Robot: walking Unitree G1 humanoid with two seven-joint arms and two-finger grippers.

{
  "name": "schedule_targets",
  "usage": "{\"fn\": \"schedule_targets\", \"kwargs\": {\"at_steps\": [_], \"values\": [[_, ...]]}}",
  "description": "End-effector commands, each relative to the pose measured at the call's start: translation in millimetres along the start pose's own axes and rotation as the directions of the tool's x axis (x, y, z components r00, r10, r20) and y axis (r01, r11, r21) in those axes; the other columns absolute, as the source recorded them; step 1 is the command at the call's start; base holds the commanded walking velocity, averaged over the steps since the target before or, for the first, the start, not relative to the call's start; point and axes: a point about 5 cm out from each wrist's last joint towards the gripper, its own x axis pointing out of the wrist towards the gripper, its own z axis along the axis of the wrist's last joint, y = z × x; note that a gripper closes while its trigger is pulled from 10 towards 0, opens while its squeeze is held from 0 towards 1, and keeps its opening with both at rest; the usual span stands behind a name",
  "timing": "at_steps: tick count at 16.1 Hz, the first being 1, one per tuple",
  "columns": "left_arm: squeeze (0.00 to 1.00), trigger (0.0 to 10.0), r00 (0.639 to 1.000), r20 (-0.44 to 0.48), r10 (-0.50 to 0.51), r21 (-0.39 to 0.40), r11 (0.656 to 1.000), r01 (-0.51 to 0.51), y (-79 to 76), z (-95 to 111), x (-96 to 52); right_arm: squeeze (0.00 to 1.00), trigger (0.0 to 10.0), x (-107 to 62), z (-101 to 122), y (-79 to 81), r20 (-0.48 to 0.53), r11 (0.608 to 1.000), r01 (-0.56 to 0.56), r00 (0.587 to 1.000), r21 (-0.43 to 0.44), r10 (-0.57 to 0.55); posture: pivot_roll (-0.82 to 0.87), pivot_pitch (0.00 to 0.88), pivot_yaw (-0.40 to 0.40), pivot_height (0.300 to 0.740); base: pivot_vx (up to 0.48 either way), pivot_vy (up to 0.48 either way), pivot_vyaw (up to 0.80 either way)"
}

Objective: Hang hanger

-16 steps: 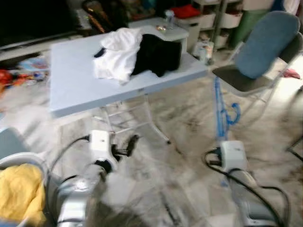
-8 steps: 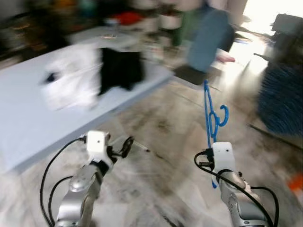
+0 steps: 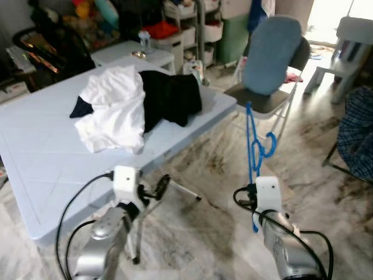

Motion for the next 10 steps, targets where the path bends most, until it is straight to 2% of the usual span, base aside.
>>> {"fn": "schedule_targets", "kwargs": {"at_steps": [1, 3, 6, 10], "values": [[0.0, 10.0, 1.0, 0.0, 0.009, 0.029, 1.0, -0.009, -3.6, 1, 3.0, 0.0, 10.0, 3.3, 2, -3.6, 0.018, 1.0, 0.014, 1.0, -0.017, -0.014, -0.1, 0.0, 0.059, 0.74, 0.0, 0.0, 0.0], [0.0, 10.0, 1.0, 0.023, -0.014, 0.008, 1.0, 0.014, -4.8, 6, 2.2, 0.0, 10.0, 4.4, 11, -3.2, 0.055, 0.999, 0.033, 0.998, -0.03, -0.031, -0.1, 0.0, 0.051, 0.74, 0.0, 0.0, 0.0], [0.0, 10.0, 0.998, 0.054, -0.012, -0.015, 1.0, 0.013, -5.8, 10, 3.4, 0.0, 10.0, 2.8, 13, -8.7, 0.057, 0.998, 0.059, 0.997, -0.014, -0.058, -0.12, 0.0, 0.031, 0.74, 0.0, 0.0, 0.0], [0.0, 10.0, 0.998, 0.06, -0.017, -0.024, 1.0, 0.018, -8.5, 10, 5.3, 0.0, 10.0, -0.2, 12, -21.2, 0.058, 0.995, 0.094, 0.994, -0.025, -0.092, -0.13, 0.0, 0.023, 0.74, 0.064, 0.0, -0.73]]}}
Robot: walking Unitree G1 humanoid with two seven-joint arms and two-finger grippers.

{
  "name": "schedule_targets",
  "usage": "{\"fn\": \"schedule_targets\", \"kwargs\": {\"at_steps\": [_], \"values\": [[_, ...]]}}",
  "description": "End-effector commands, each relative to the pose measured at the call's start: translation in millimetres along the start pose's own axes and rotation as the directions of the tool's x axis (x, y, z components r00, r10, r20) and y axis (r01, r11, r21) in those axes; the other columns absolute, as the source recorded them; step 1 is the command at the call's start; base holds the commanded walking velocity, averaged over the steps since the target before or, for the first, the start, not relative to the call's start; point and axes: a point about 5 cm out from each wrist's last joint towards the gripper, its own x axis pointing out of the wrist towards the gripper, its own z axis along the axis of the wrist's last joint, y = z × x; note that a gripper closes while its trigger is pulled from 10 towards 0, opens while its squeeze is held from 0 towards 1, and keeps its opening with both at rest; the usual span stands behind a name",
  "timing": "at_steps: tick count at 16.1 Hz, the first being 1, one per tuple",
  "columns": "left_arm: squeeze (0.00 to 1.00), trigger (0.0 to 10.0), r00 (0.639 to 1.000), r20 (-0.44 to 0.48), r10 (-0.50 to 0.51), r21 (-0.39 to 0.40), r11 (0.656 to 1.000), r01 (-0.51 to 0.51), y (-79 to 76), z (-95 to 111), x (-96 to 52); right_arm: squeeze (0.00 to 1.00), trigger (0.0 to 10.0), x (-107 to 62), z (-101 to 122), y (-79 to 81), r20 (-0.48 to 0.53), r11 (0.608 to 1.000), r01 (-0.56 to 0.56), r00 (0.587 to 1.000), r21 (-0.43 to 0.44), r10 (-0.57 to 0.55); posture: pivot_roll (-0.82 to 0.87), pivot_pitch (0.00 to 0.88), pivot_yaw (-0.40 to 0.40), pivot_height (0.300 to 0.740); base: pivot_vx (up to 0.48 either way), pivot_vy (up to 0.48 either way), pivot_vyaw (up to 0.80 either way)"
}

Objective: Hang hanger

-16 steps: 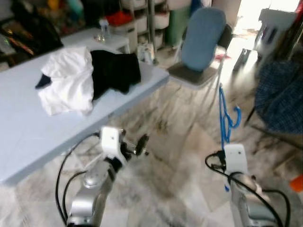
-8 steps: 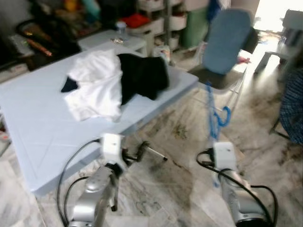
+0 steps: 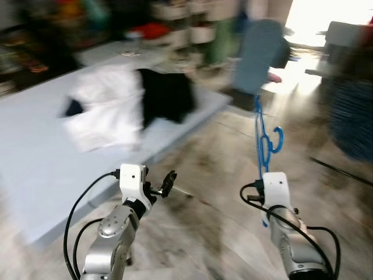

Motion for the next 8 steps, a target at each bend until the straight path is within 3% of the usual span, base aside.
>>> {"fn": "schedule_targets", "kwargs": {"at_steps": [1, 8], "values": [[0.0, 10.0, 1.0, 0.024, -0.015, 0.007, 1.0, 0.015, -2.0, 6.2, 2.2, 0.0, 10.0, -1.1, 6.2, -6.7, 0.019, 1.0, 0.028, 0.999, 0.006, -0.028, -0.14, 0.0, 0.024, 0.74, 0.27, 0.0, -0.8], [0.0, 10.0, 0.999, 0.011, -0.052, -0.001, 0.999, 0.052, -8.1, 5.3, 6.3, 0.0, 10.0, -0.5, 7.3, -4.5, 0.023, 0.999, 0.034, 0.999, 0.0, -0.033, -0.14, 0.0, 0.03, 0.74, 0.314, 0.0, -0.8]]}}
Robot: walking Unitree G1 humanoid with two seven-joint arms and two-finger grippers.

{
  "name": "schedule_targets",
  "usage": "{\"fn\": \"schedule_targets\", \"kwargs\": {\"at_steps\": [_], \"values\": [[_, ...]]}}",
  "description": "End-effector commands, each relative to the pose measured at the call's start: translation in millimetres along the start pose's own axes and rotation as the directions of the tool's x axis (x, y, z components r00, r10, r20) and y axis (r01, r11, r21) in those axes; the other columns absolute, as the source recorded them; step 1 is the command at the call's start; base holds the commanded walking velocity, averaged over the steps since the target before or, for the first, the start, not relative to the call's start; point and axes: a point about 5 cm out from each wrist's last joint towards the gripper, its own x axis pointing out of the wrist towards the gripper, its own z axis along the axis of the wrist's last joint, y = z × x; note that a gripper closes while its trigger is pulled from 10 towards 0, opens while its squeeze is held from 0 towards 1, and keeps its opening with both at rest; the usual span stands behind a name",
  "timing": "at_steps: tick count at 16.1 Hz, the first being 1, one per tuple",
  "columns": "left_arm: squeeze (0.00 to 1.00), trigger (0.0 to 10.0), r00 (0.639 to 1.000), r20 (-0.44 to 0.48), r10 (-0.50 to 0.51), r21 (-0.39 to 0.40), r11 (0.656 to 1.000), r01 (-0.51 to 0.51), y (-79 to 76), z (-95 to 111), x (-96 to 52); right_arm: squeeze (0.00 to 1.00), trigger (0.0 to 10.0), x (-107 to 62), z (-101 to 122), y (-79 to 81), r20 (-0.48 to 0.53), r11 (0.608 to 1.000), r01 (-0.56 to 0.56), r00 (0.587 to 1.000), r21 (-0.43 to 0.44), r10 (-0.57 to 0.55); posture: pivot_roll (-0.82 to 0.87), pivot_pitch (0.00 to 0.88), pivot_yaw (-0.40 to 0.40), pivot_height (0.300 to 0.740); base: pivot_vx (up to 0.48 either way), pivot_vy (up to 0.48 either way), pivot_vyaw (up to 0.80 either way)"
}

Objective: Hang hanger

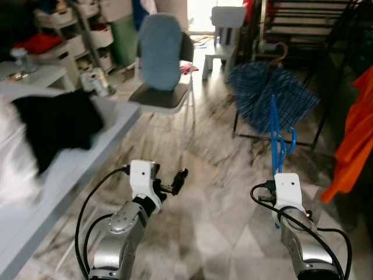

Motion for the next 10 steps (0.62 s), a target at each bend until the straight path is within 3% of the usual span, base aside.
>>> {"fn": "schedule_targets", "kwargs": {"at_steps": [1, 3, 7, 10], "values": [[0.0, 10.0, 1.0, 0.001, 0.006, 0.006, 1.0, -0.006, 4.4, 2.6, -1.4, 0.0, 10.0, -1.2, 8.9, 7.7, 0.036, 1.0, -0.015, 0.999, 0.001, 0.015, -0.14, 0.0, 0.033, 0.74, 0.319, 0.0, -0.8], [0.0, 10.0, 1.0, -0.003, 0.002, 0.007, 1.0, -0.002, 4.0, 2.1, -1.5, 0.0, 10.0, -1.2, 8.9, 7.0, 0.036, 1.0, -0.013, 0.999, 0.001, 0.013, -0.14, 0.0, 0.035, 0.74, 0.319, 0.0, -0.8], [0.0, 10.0, 1.0, -0.009, 0.006, 0.011, 1.0, -0.006, 4.0, 1.9, -1.0, 0.0, 10.0, -1.7, 8.8, 7.2, 0.038, 1.0, -0.016, 0.999, -0.002, 0.016, -0.15, 0.0, 0.038, 0.74, 0.314, 0.0, 0.0], [0.0, 10.0, 0.995, -0.012, 0.097, 0.055, 0.994, -0.096, 12.2, 2.3, -1.4, 0.0, 10.0, -2.0, 9.6, 7.3, 0.037, 1.0, -0.018, 0.999, -0.006, 0.019, -0.14, 0.0, 0.012, 0.74, 0.0, 0.0, 0.0]]}}
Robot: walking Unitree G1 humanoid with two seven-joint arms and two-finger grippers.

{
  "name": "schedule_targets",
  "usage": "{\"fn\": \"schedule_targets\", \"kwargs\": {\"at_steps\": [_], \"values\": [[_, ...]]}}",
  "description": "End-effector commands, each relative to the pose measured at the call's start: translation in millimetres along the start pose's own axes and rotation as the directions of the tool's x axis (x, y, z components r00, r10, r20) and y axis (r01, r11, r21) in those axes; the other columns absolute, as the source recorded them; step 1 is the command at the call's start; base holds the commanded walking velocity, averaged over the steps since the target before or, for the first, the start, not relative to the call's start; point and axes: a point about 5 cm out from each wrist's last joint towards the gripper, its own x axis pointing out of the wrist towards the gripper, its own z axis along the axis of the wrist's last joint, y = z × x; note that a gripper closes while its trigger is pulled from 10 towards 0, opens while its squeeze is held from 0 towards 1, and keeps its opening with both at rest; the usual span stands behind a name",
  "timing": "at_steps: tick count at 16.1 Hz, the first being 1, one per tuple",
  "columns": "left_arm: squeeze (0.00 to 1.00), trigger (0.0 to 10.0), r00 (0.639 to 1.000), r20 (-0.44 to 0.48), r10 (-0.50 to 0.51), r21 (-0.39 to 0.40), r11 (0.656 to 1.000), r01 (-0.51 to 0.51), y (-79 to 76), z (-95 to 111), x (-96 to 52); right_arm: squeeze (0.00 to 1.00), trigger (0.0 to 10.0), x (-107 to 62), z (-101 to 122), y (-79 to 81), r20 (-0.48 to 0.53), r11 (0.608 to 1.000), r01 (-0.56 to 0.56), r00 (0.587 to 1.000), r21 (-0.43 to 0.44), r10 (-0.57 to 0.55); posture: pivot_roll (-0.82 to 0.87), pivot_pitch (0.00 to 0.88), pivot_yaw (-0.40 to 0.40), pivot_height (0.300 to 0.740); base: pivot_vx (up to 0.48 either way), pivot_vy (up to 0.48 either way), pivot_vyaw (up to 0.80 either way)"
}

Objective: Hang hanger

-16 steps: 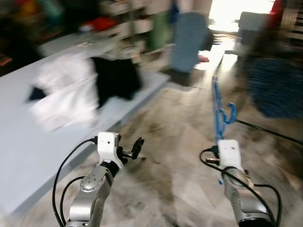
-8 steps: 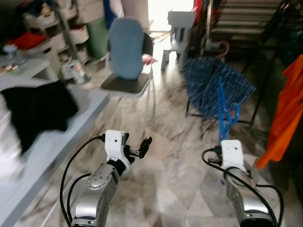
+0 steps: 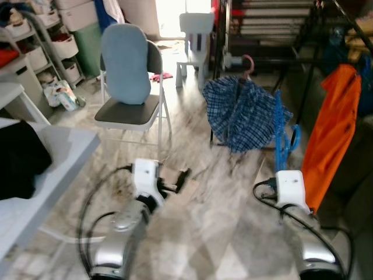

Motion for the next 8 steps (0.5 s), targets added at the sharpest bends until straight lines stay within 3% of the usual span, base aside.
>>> {"fn": "schedule_targets", "kwargs": {"at_steps": [1, 8], "values": [[0.0, 10.0, 0.998, -0.007, 0.065, 0.004, 0.998, -0.065, 9.8, -3, -4.8, 0.0, 10.0, -0.4, 4, 2.6, 0.01, 1.0, -0.017, 1.0, -0.017, 0.017, -0.13, 0.0, -0.015, 0.74, 0.0, 0.0, 0.0], [0.0, 10.0, 0.989, 0.023, 0.148, -0.013, 0.989, -0.147, 21.5, -3, -19.1, 0.0, 10.0, 7.6, 14, 8.9, 0.018, 0.998, -0.037, 0.999, -0.043, 0.038, -0.08, 0.0, -0.073, 0.74, 0.0, 0.0, 0.0]]}}
